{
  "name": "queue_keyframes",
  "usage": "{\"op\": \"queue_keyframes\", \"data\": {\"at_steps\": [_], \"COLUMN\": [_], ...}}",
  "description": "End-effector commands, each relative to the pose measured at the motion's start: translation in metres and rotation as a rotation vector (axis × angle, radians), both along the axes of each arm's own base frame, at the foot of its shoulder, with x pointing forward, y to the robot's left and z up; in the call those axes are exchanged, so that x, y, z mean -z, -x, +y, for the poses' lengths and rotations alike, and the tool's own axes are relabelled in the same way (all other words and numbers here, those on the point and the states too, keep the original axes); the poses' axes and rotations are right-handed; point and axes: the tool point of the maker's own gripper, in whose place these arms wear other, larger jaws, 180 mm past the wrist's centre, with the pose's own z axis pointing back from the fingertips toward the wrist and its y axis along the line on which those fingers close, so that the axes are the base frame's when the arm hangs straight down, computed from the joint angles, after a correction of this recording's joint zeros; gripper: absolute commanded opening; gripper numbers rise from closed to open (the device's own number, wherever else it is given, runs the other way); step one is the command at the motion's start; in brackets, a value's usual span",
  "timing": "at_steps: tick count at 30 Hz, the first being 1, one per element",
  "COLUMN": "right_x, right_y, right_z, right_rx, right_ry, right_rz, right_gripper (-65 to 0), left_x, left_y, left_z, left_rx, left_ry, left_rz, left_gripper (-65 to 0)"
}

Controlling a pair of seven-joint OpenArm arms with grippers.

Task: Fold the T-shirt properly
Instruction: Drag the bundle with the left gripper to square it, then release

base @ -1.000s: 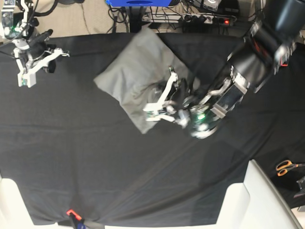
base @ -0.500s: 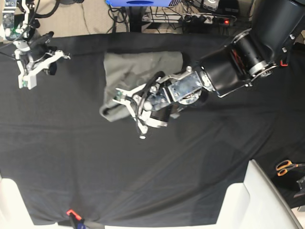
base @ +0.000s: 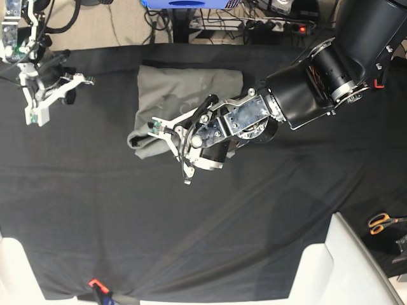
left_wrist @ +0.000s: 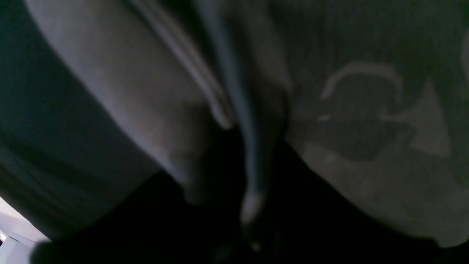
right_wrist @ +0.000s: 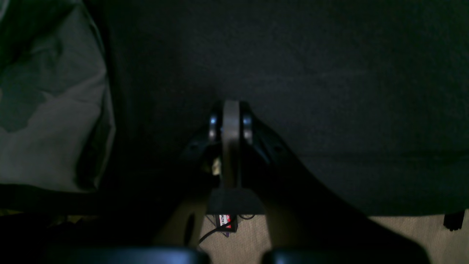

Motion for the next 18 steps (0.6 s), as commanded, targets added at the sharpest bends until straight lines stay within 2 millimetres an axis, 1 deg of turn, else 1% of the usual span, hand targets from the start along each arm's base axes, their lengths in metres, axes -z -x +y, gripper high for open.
{"op": "queue_keyframes", "data": {"at_steps": [1,4,6,8,9,12,14,15,17,18], "right_x": [-0.011,-0.011,-0.011,-0.011,-0.011,-0.010,-0.010,-0.010,-0.009,-0.009], "right_y": [-0.010,-0.010,-0.010,-0.010,-0.010,-0.009,-0.008,-0.008,-0.007,-0.007], "right_z": [-0.002,-0.002,-0.002,-0.002,-0.002,-0.002,-0.002,-0.002,-0.001,-0.001], "right_rx": [-0.004,-0.004,-0.004,-0.004,-0.004,-0.004,-0.005,-0.005,-0.005,-0.005], "right_ry": [0.007,0.007,0.007,0.007,0.007,0.007,0.006,0.006,0.005,0.005], "right_rz": [-0.045,-0.045,-0.045,-0.045,-0.045,-0.044,-0.042,-0.040,-0.039,-0.039], "right_gripper": [-64.8,-64.8,-64.8,-64.8,-64.8,-64.8,-64.8,-64.8,-64.8,-64.8], "left_x": [-0.010,-0.010,-0.009,-0.010,-0.013,-0.017,-0.026,-0.030,-0.042,-0.049], "left_y": [-0.009,-0.017,-0.020,-0.022,-0.026,-0.032,-0.045,-0.050,-0.064,-0.073], "left_z": [-0.008,0.007,0.011,0.012,0.013,0.014,0.014,0.014,0.013,0.012], "left_rx": [-0.002,-0.027,-0.034,-0.033,-0.035,-0.037,-0.037,-0.037,-0.037,-0.037], "left_ry": [0.033,-0.048,-0.071,-0.073,-0.076,-0.078,-0.077,-0.076,-0.073,-0.072], "left_rz": [-0.019,-0.045,-0.051,-0.059,-0.068,-0.080,-0.110,-0.121,-0.155,-0.175], "left_gripper": [-65.0,-65.0,-64.7,-50.0,-42.9,-27.6,-19.9,-17.4,-15.0,-15.0]}}
